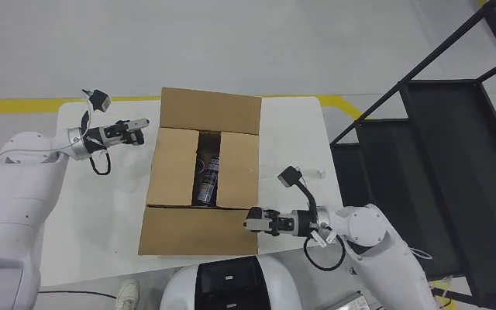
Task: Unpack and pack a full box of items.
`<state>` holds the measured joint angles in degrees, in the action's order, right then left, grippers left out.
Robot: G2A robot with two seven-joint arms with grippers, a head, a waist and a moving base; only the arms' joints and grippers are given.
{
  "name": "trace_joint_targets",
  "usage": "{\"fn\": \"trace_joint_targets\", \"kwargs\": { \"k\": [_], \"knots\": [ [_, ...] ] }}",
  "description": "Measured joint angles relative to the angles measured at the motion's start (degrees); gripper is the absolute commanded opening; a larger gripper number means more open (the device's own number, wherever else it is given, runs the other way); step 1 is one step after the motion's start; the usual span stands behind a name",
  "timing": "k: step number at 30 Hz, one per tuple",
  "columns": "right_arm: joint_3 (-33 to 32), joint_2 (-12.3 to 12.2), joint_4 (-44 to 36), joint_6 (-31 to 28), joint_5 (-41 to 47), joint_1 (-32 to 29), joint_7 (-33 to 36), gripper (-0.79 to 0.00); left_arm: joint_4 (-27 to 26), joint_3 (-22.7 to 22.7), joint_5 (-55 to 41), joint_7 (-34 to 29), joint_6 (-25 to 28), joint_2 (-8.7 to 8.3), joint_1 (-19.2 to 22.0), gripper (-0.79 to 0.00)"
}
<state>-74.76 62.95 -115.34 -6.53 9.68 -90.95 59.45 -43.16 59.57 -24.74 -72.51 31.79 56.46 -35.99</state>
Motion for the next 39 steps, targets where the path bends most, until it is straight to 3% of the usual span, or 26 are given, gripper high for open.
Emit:
{"fn": "trace_joint_targets", "kwargs": {
  "k": [4, 10, 18, 25, 32, 39],
  "knots": [
    [6.74, 0.88, 2.99, 3.83, -4.12, 7.67, -2.21, 0.0, -2.2, 1.47, 2.09, -0.44, -0.5, -1.23, -2.65, 0.0],
    [12.0, 2.29, 7.74, 6.86, -6.93, 15.41, -11.25, 0.0, -8.05, 1.41, -0.39, -3.07, -3.06, -1.53, -6.9, 0.0],
    [12.17, 2.36, 8.04, 7.08, -6.98, 15.81, -12.11, 0.0, -15.97, 0.62, -4.33, -8.89, -8.86, -2.16, -10.75, 0.0],
    [12.18, 2.36, 8.04, 7.07, -6.97, 15.82, -12.11, 0.0, -17.8, 0.81, -3.7, -10.3, -10.29, -2.89, -11.49, 0.0],
    [12.18, 2.37, 8.06, 7.08, -6.98, 15.77, -12.22, 0.0, -13.33, 6.27, -8.25, -4.53, -5.59, -3.58, -10.87, 0.0],
    [17.04, 3.68, 11.69, 12.5, -6.25, 19.12, -16.53, 0.0, -16.02, 12.98, -17.03, -5.12, -5.11, -4.81, -14.39, 0.0]
  ]
}}
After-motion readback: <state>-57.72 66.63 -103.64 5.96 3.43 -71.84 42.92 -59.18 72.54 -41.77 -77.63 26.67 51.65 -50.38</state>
